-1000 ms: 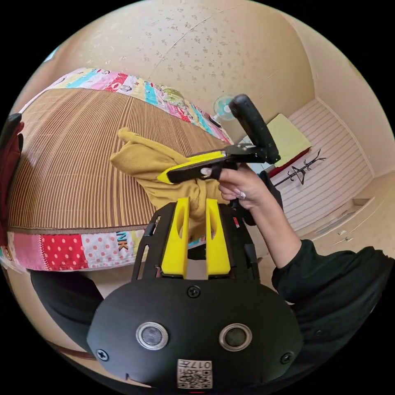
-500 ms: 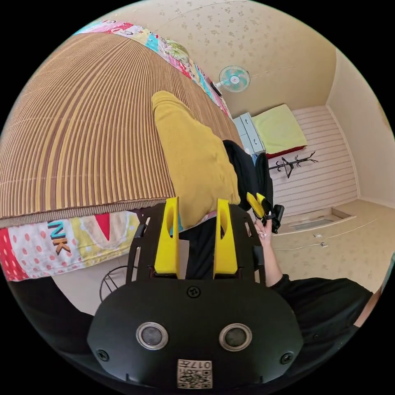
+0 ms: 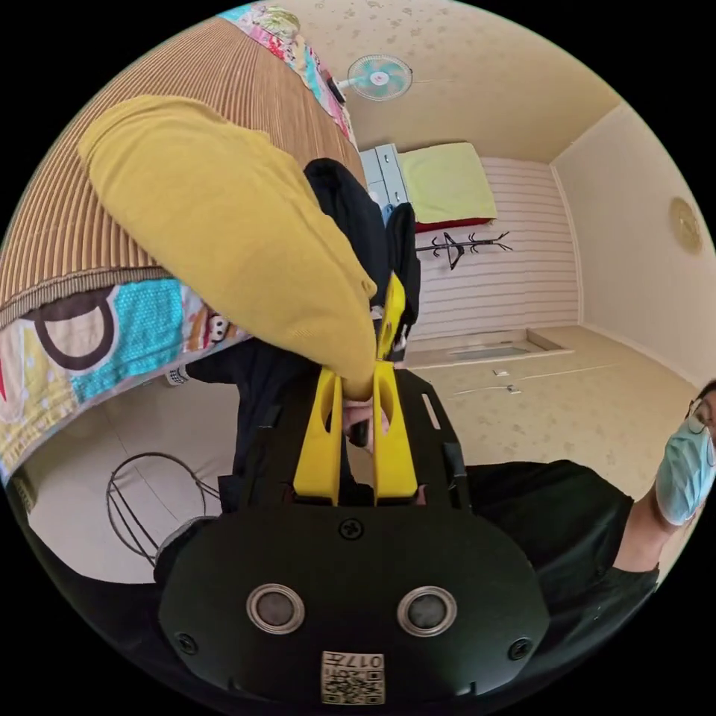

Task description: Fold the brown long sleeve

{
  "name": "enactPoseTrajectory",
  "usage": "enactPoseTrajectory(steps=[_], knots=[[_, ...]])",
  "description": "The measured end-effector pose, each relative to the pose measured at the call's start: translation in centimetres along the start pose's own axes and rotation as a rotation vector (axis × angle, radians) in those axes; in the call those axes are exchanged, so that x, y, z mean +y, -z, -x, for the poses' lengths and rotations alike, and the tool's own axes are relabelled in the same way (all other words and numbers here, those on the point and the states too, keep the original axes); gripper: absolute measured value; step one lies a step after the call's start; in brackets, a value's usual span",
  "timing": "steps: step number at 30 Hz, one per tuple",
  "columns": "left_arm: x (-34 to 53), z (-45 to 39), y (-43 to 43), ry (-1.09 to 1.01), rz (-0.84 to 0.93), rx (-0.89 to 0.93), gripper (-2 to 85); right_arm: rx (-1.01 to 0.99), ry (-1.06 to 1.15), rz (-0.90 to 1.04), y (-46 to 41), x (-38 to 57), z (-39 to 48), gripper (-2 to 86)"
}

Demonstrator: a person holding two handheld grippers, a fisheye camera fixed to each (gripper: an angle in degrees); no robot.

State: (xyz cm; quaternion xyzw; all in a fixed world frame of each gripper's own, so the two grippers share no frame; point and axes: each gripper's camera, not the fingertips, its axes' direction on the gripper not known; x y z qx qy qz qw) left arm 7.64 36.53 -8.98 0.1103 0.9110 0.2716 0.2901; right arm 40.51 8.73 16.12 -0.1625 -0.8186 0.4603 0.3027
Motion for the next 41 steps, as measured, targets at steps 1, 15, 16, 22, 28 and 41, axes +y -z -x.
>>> enactPoseTrajectory(steps=[1,15,16,22,28,41], knots=[[0.9,-1.5,-0.2,-0.042,0.021,-0.036,6.4,-0.065,-0.026,0.019,-0.7,-0.9,0.1,19.6],[4.1,-2.8,3.5,-0.176,-0.058,-0.105,9.7,0.113,0.667,-0.053,3.1,-11.9,25.9,9.2],[4.0,-2.2,3.2,-0.171,-0.053,-0.089,9.8,0.139,0.663,-0.103,5.2,-12.4,25.9,8.9],[2.9,0.5,1.5,-0.098,-0.021,-0.109,10.0,0.302,0.313,-0.419,17.6,-10.8,15.7,8.3],[0.8,2.4,-0.1,-0.047,-0.047,-0.106,10.1,0.331,0.296,-0.559,21.3,-1.5,11.9,7.2],[4.1,0.6,16.7,0.040,-0.684,-0.744,10.2,0.458,0.501,-0.624,15.1,5.6,16.3,1.0]])
